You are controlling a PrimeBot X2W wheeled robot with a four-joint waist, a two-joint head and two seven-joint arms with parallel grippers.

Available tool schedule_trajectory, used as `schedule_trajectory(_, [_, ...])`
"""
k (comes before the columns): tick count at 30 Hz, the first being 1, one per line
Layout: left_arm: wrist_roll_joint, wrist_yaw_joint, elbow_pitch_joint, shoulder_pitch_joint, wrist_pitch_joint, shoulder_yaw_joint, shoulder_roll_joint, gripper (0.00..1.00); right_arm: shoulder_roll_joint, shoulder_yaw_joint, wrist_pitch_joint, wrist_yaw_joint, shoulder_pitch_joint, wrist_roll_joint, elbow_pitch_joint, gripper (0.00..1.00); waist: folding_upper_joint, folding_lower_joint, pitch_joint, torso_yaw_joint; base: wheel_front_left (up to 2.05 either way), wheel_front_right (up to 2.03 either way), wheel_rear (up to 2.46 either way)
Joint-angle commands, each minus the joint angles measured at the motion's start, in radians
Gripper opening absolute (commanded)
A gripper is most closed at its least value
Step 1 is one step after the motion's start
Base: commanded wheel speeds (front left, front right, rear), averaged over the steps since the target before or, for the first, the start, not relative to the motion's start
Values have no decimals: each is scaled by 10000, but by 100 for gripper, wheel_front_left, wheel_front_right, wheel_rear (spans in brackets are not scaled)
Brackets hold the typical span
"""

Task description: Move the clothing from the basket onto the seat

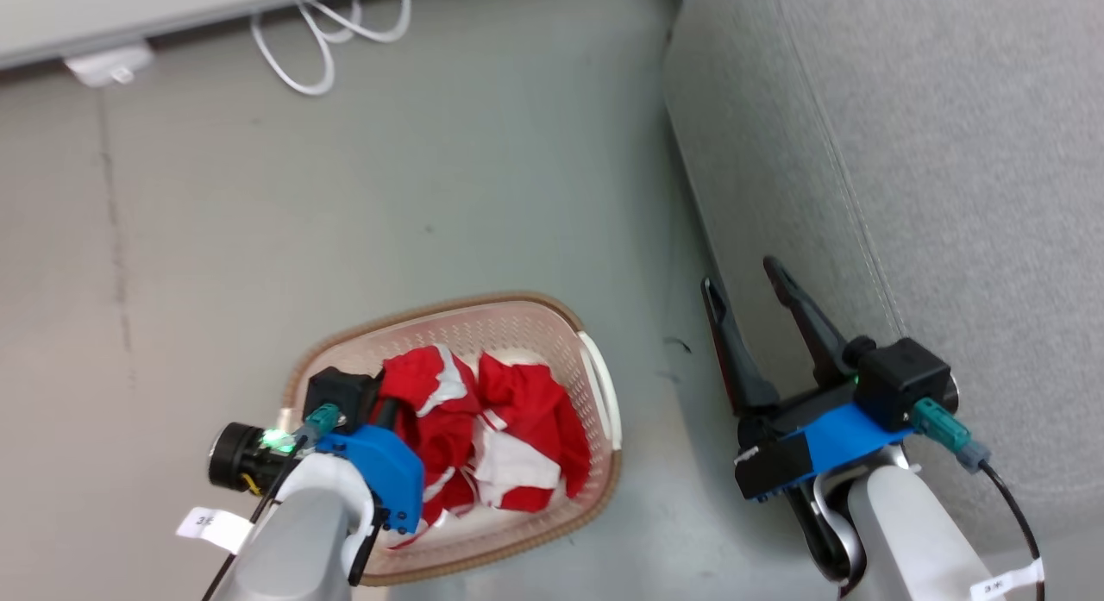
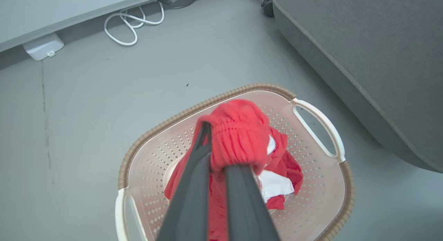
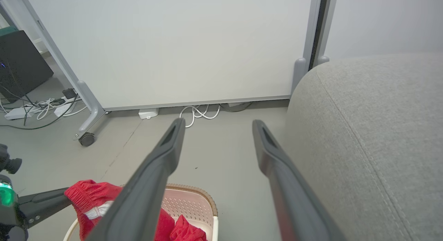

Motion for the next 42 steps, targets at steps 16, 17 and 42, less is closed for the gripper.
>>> schedule_trajectory(16, [-2079, -96, -2644, -276, 335, -3020, -263, 0, -41, -328, -38, 5, 1143, -231, 707, 100, 0, 2, -2635, 1510, 0, 0, 0])
schedule_trajectory(17, [-2205, -96, -2766, -344, 429, -3152, -260, 0, -41, -339, -38, 5, 1200, -224, 726, 100, 0, 2, -2693, 1529, 0, 0, 0])
schedule_trajectory(42, [-5690, 690, -4917, -1525, 1997, -5122, -261, 0, -40, -154, 99, 5, 1889, -184, 962, 100, 0, 2, -3742, 1420, 0, 0, 0])
